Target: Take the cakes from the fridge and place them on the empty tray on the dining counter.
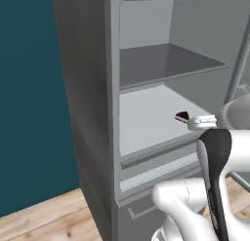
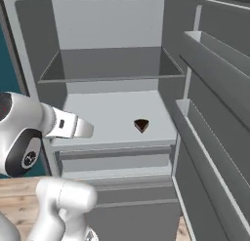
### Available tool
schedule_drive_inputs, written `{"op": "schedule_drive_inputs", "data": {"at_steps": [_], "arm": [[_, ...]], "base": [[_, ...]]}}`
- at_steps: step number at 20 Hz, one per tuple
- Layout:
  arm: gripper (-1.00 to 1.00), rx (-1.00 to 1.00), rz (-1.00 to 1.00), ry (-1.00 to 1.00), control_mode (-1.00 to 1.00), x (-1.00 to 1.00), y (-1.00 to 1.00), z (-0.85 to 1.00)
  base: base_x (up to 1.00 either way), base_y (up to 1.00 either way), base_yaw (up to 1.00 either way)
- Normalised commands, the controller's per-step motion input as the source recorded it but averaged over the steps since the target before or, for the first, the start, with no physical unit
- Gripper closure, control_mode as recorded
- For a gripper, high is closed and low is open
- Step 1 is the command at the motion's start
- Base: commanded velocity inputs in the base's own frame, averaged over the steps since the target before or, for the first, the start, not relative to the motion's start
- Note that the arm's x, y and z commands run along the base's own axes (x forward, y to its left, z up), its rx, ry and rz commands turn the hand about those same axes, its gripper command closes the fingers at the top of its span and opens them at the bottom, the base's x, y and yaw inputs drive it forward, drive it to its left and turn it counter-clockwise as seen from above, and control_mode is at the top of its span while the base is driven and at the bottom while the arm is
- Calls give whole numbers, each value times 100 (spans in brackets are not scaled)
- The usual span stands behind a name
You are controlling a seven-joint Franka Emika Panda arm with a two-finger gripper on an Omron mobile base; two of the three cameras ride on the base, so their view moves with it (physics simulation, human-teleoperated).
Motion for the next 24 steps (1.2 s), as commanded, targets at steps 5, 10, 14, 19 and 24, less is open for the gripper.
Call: {"op": "schedule_drive_inputs", "data": {"at_steps": [5, 10, 14, 19, 24], "arm": [[-100, 0, 0, 0, 100, 0, 0, 0], [-100, 0, 0, 0, 100, 0, 0, 0], [-100, 0, 0, 0, 100, 0, 0, 0], [-100, 0, 0, 0, 100, 0, 0, 0], [-100, 0, 0, 0, 100, 0, 0, 0]], "base": [[100, -41, 15], [93, -54, 16], [86, -53, 24], [50, -36, 23], [1, -2, 5]]}}
